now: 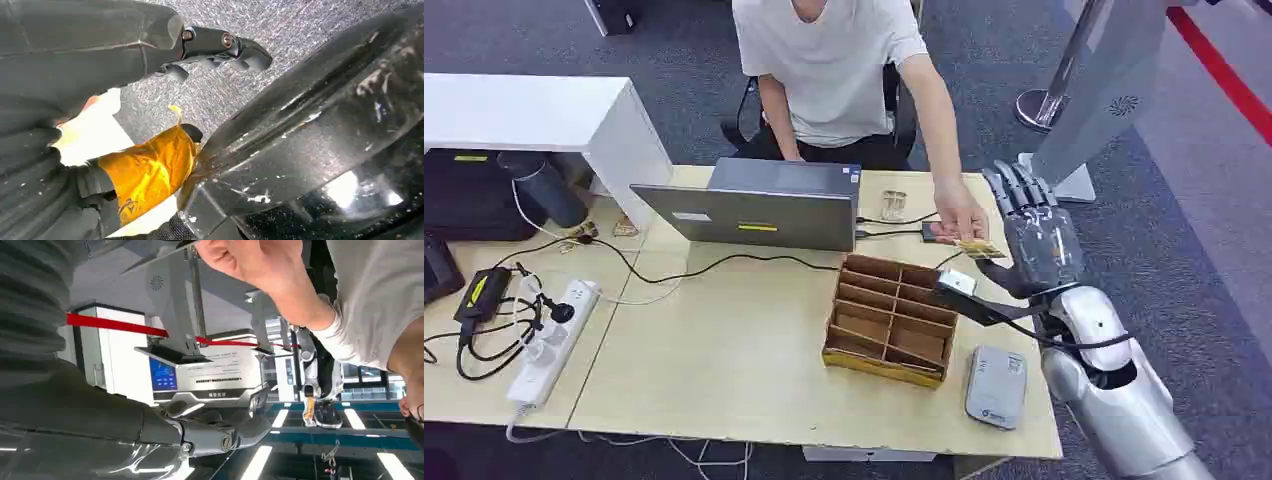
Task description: Pass the card to the sensor for recognition and then transmit it.
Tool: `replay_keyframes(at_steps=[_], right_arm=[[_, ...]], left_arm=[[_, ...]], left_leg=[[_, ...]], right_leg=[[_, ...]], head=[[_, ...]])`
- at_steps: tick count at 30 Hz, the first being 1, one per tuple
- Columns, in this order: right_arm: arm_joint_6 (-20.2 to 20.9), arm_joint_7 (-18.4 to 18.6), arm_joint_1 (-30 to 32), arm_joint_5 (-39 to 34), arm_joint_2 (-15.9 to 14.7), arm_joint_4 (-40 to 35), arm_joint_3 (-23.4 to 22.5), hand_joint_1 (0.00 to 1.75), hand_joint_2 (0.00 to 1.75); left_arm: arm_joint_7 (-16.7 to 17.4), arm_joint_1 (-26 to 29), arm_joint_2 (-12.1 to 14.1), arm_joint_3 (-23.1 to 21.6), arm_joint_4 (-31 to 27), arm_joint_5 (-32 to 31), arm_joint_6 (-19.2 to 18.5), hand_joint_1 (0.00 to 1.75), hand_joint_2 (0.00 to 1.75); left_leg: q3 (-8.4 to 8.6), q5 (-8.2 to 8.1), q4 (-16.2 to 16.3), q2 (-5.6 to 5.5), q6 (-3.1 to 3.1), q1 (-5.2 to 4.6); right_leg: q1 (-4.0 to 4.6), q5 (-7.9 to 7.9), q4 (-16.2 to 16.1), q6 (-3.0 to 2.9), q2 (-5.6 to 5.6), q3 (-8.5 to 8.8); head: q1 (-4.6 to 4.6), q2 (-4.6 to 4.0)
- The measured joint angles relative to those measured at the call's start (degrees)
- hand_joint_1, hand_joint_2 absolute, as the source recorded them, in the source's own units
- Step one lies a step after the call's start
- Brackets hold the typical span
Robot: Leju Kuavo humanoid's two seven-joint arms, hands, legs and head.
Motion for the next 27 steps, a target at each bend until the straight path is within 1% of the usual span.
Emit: replay_keyframes(at_steps=[10,11,20,27], right_arm=[[0.02,0.0,-0.69,-0.52,0.55,0.46,1.03,0.0,1.75],[0.02,0.0,-0.71,-0.52,0.55,0.46,1.11,1.75,1.75],[0.35,-1.38,-0.8,-2.67,0.74,0.46,1.35,1.75,1.75],[0.44,-1.51,-0.96,-2.84,0.79,0.46,1.42,1.75,1.75]], left_arm=[[0.11,0.0,0.02,0.0,0.11,0.2,-0.92,0.0,1.75],[0.11,0.0,0.02,0.0,0.11,0.2,-0.92,0.0,1.75],[-0.7,0.06,0.04,0.0,0.2,0.63,-1.81,0.0,1.75],[-1.4,0.11,0.13,0.0,0.24,1.05,-2.45,0.0,1.75]], left_leg=[[0.0,0.0,0.0,0.01,0.0,0.01],[0.0,0.0,0.0,0.01,0.0,0.0],[0.0,0.0,0.0,0.0,0.0,0.0],[0.0,0.0,0.0,0.0,0.0,0.0]], right_leg=[[0.01,0.0,0.0,0.0,0.01,0.0],[0.0,0.0,0.0,0.0,0.01,0.0],[0.0,0.0,0.0,0.0,0.01,0.0],[0.0,0.0,0.0,0.0,0.01,0.0]], head=[[0.0,0.0],[0.0,0.0],[0.0,0.0],[0.0,0.0]])
